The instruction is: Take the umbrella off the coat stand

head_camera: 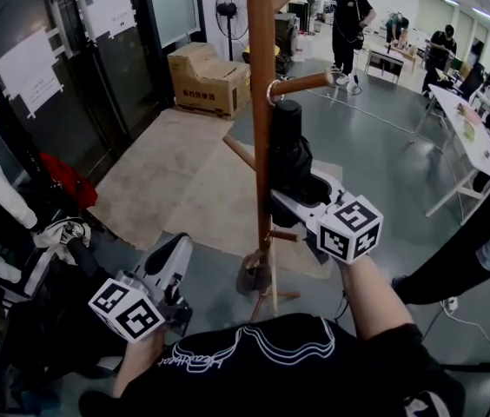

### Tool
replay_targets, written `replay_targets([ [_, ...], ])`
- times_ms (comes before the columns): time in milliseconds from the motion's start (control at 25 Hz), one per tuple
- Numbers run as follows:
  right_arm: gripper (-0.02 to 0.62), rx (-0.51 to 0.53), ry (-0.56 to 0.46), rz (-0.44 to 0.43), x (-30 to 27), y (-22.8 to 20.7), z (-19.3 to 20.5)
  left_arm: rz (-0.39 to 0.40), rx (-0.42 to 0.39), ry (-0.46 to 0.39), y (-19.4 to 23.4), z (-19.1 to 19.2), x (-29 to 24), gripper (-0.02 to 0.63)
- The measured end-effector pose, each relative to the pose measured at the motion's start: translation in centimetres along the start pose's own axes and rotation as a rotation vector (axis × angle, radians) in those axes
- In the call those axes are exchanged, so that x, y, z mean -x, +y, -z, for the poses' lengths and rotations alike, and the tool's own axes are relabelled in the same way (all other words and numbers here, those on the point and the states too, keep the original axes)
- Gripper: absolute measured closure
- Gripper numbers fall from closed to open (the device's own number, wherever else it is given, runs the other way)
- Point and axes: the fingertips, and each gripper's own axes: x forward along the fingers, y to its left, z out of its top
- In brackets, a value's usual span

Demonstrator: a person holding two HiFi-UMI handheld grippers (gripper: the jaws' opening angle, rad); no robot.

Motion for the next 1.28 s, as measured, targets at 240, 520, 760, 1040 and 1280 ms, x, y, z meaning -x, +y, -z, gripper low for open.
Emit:
replay_targets([
  [240,0.330,0.006,-0.005,0.015,0.8,-0.4,0.0,0.006,0.002,-0.006,-0.4,0.1,-0.2,0.600],
  [520,0.341,0.012,-0.029,0.027,0.8,0.0,-0.4,0.006,0.000,-0.011,0.1,-0.1,0.4,0.600],
  [760,0.345,-0.001,-0.067,0.025,2.0,0.3,-1.3,0.011,-0.003,-0.017,-0.4,0.1,0.7,0.600],
  [1040,0.345,0.008,-0.109,0.033,3.6,0.9,-3.7,0.023,-0.002,-0.013,-1.0,-0.3,0.6,0.600],
  [1280,0.345,0.019,-0.147,0.053,4.8,1.7,-5.2,0.041,-0.002,-0.009,-1.3,-0.2,1.0,0.600],
])
